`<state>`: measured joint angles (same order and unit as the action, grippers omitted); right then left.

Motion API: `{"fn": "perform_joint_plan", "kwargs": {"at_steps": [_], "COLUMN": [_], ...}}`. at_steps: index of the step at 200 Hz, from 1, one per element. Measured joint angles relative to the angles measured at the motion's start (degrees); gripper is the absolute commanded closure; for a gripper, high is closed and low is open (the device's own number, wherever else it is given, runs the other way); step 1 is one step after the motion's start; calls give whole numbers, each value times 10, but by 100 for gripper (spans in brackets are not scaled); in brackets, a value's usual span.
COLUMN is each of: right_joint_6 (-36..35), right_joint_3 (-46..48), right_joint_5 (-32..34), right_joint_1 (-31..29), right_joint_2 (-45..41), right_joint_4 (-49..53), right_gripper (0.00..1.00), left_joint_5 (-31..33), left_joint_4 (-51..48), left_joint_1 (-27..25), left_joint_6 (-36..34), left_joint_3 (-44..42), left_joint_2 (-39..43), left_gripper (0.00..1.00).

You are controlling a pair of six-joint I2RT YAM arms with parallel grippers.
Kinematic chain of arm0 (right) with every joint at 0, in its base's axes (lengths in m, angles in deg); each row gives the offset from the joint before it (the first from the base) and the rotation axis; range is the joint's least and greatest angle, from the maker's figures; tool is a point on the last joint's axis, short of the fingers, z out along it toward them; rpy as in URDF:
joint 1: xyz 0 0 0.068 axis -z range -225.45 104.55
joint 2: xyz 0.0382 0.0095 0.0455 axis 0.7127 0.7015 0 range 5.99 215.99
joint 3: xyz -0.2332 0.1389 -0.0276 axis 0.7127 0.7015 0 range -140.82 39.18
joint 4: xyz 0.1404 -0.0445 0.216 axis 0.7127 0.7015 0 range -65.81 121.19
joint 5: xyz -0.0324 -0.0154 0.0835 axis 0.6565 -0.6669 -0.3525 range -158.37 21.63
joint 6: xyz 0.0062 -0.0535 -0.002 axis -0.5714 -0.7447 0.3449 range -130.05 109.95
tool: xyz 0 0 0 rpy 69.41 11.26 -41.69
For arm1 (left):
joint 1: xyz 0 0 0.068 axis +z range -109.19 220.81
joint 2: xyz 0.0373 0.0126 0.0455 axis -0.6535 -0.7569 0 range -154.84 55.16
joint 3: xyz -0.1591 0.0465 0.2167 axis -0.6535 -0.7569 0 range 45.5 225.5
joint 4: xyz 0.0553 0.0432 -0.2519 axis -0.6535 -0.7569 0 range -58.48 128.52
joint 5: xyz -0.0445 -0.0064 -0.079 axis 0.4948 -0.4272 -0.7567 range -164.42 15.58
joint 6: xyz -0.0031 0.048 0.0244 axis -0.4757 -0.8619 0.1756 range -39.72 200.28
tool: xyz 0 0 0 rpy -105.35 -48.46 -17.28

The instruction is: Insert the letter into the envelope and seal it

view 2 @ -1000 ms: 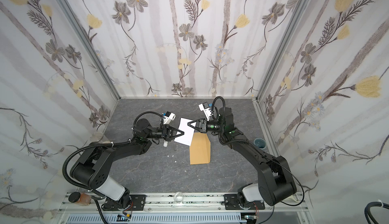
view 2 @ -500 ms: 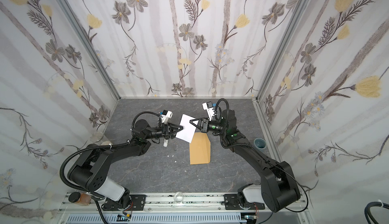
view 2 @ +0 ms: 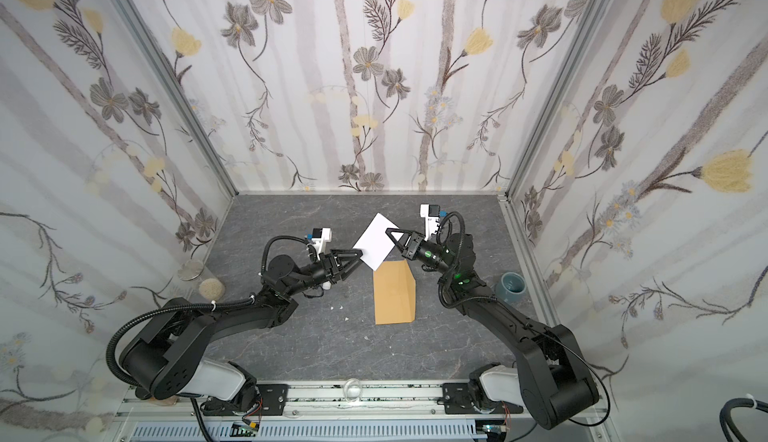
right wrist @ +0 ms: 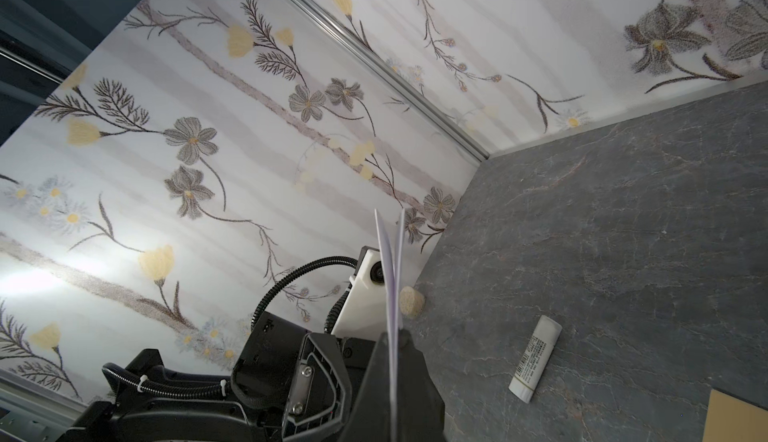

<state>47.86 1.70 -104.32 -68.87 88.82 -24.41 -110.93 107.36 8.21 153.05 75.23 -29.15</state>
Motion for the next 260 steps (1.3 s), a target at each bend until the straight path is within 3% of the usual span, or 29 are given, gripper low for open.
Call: {"fn": "perform_joint_plan", "kwargs": {"at_steps": [83,150,241,260], "right_joint_6": [40,46,43,40], "right_joint_3": [24,24,24,23], "right_joint_5": [46,60,78,82], "right_joint_1": [-23,-34,-35,-35], "right_joint_2": [9,23,25,25], "right_joint_4": [-52,-62,-60,-59], "right_gripper": [100,100,100,100], "left_joint_5": [79,84,72,67], "left_joint_4": [33,94,129,132], "left_joint_1": [-13,-17,-24,-27], "left_joint_6": [-20,-2,28,33], "left_joint_3": [13,33,41,42], "left_joint_2": [-34,-85,-112,-115], "left_gripper": [49,68,68,74]}}
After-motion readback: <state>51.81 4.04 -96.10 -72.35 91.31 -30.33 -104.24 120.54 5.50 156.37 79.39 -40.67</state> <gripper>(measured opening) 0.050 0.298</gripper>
